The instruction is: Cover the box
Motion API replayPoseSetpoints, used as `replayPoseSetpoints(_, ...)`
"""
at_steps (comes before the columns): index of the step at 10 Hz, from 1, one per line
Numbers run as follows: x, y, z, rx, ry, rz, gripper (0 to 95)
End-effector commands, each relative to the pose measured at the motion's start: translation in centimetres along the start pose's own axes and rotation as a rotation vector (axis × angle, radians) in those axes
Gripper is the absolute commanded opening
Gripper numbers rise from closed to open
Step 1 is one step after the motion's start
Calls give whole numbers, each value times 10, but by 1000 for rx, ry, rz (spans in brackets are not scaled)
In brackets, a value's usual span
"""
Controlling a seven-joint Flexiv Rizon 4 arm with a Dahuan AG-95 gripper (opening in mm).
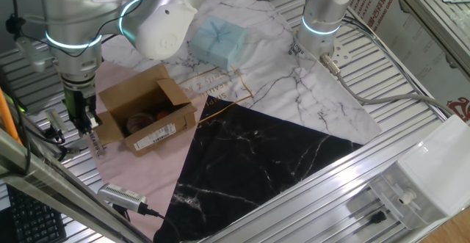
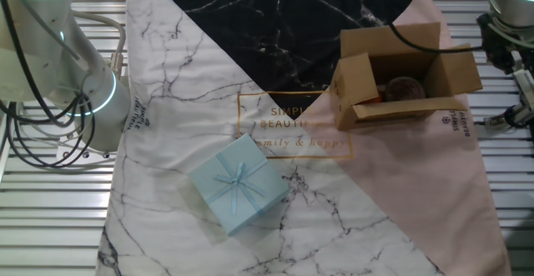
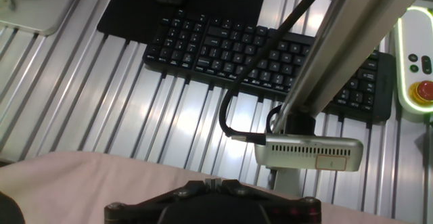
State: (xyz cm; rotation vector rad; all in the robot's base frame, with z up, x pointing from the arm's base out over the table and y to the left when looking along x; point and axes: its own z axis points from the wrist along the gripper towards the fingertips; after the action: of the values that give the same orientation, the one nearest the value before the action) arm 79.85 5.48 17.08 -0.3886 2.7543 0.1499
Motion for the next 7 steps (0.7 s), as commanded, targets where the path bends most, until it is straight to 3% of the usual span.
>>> replayPoseSetpoints(1,1,-1,1,0,2,-2,0)
replayPoseSetpoints(7,5,-3,9,-6,18,-14,0)
